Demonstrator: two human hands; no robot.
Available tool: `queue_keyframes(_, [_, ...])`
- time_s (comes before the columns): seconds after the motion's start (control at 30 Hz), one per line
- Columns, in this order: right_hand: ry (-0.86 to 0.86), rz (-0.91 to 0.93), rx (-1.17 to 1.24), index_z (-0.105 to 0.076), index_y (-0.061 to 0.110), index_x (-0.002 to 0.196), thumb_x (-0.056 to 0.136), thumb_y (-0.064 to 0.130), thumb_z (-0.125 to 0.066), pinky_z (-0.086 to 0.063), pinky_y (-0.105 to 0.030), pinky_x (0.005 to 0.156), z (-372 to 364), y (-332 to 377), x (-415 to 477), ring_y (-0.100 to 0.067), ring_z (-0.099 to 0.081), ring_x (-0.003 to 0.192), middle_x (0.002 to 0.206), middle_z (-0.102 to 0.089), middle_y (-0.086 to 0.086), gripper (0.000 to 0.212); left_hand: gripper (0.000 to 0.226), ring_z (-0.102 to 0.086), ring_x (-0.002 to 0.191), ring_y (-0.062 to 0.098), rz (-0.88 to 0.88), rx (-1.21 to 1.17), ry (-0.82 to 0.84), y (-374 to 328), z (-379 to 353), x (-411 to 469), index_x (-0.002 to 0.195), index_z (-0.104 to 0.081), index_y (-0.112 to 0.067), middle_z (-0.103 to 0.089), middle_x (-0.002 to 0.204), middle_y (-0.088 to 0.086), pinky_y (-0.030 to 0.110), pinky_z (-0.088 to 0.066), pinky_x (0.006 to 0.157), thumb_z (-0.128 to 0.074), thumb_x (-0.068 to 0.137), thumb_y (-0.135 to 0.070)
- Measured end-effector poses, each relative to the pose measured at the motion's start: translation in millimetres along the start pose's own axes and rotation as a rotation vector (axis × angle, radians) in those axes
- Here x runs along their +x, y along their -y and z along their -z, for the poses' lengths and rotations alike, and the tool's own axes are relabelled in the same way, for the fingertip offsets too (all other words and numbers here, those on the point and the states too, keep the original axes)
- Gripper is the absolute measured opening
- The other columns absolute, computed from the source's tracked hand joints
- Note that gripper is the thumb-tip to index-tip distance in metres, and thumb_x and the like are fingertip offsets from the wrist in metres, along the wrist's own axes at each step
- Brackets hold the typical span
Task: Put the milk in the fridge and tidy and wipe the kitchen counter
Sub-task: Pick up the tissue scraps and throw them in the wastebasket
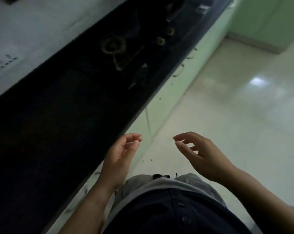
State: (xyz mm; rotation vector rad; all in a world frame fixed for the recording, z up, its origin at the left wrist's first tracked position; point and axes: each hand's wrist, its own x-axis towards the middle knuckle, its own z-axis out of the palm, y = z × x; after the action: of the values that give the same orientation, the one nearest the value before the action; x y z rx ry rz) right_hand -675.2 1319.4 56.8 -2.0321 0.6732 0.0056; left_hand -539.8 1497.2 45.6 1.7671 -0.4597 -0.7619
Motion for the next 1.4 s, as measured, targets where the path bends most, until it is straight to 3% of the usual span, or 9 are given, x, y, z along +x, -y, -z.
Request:
queue_keyframes(0.3, [-0.384, -0.317, 0.24, -0.062, 0.032, 0.101, 0.089, 0.044, -0.046, -0.049, -0.023, 0.084, 67.4, -98.2, -65.6, 0.008, -0.055, 0.097, 0.103, -0.061, 0.023, 0.023, 0.016, -0.062, 0.095, 0.0, -0.049, 0.222, 0.43, -33.9, -132.5, 65.9, 0.096, -0.064, -0.038, -0.069, 0.098, -0.017, 0.009, -0.046, 0.077, -0.052, 0.085, -0.038])
queue_keyframes(0.4, [-0.43, -0.356, 0.261, -0.062, 0.031, 0.102, 0.09, 0.041, -0.047, -0.049, -0.024, 0.085, 86.1, -114.5, -56.0, 0.006, -0.055, 0.098, 0.104, -0.061, 0.02, 0.022, 0.012, -0.062, 0.092, -0.003, -0.048, 0.277, 0.526, -45.2, -167.9, 93.6, 0.097, -0.062, -0.035, -0.069, 0.097, -0.011, 0.007, -0.045, 0.074, -0.054, 0.089, -0.033])
queue_keyframes(0.5, [-0.438, -0.379, 0.245, -0.062, 0.029, 0.103, 0.089, 0.044, -0.046, -0.05, -0.029, 0.085, 112.2, -132.4, -34.2, 0.002, -0.055, 0.099, 0.105, -0.06, 0.02, 0.026, 0.018, -0.061, 0.094, -0.004, -0.065, 0.331, 0.592, -56.2, -201.1, 131.0, 0.094, -0.063, -0.038, -0.068, 0.096, -0.02, 0.008, -0.046, 0.076, -0.051, 0.081, -0.043])
queue_keyframes(0.63, [-0.471, -0.388, 0.213, -0.061, 0.031, 0.104, 0.087, 0.048, -0.046, -0.05, -0.032, 0.085, 164.8, -156.6, 15.5, 0.001, -0.055, 0.099, 0.105, -0.06, 0.021, 0.028, 0.023, -0.057, 0.095, -0.009, -0.143, 0.418, 0.618, -80.0, -243.4, 199.8, 0.097, -0.062, -0.037, -0.066, 0.099, -0.02, 0.017, -0.045, 0.084, -0.049, 0.08, -0.047])
queue_keyframes(0.8, [-0.563, -0.377, 0.188, -0.061, 0.03, 0.104, 0.084, 0.053, -0.043, -0.05, -0.032, 0.085, 261.3, -172.2, 94.4, -0.001, -0.056, 0.099, 0.105, -0.061, 0.018, 0.036, 0.014, -0.055, 0.096, -0.011, -0.221, 0.471, 0.666, -133.4, -296.3, 305.4, 0.101, -0.061, -0.036, -0.063, 0.103, -0.02, 0.016, -0.043, 0.082, -0.051, 0.091, -0.038])
queue_keyframes(0.9, [-0.622, -0.364, 0.178, -0.061, 0.028, 0.106, 0.083, 0.057, -0.04, -0.051, -0.031, 0.084, 313.6, -178.3, 135.4, -0.001, -0.056, 0.098, 0.106, -0.062, 0.016, 0.042, 0.023, -0.056, 0.097, -0.011, -0.274, 0.492, 0.701, -168.4, -330.7, 362.0, 0.102, -0.06, -0.038, -0.063, 0.104, -0.019, 0.016, -0.045, 0.082, -0.047, 0.085, -0.047])
queue_keyframes(1.03, [-0.62, -0.399, 0.194, -0.061, 0.028, 0.107, 0.087, 0.051, -0.042, -0.051, -0.032, 0.085, 356.8, -196.1, 169.5, -0.003, -0.056, 0.099, 0.108, -0.061, 0.014, 0.037, 0.026, -0.058, 0.097, -0.005, -0.264, 0.482, 0.728, -193.6, -372.9, 413.0, 0.101, -0.06, -0.038, -0.065, 0.104, -0.016, 0.022, -0.048, 0.086, -0.046, 0.083, -0.049])
queue_keyframes(1.2, [-0.593, -0.425, 0.234, -0.062, 0.028, 0.106, 0.081, 0.06, -0.038, -0.05, -0.032, 0.087, 419.3, -241.6, 213.7, 0.0, -0.056, 0.1, 0.107, -0.061, 0.017, 0.047, 0.034, -0.059, 0.099, -0.003, -0.232, 0.498, 0.751, -211.3, -438.8, 474.7, 0.1, -0.06, -0.04, -0.065, 0.102, -0.018, 0.025, -0.05, 0.087, -0.043, 0.077, -0.06])
queue_keyframes(1.4, [-0.532, -0.356, 0.162, -0.062, 0.026, 0.105, 0.087, 0.048, -0.045, -0.05, -0.034, 0.086, 548.1, -301.1, 288.5, -0.004, -0.057, 0.098, 0.104, -0.062, 0.015, 0.033, 0.018, -0.059, 0.095, -0.004, -0.184, 0.442, 0.671, -256.1, -537.3, 557.8, 0.094, -0.06, -0.045, -0.067, 0.098, -0.018, 0.018, -0.047, 0.08, -0.048, 0.082, -0.049])
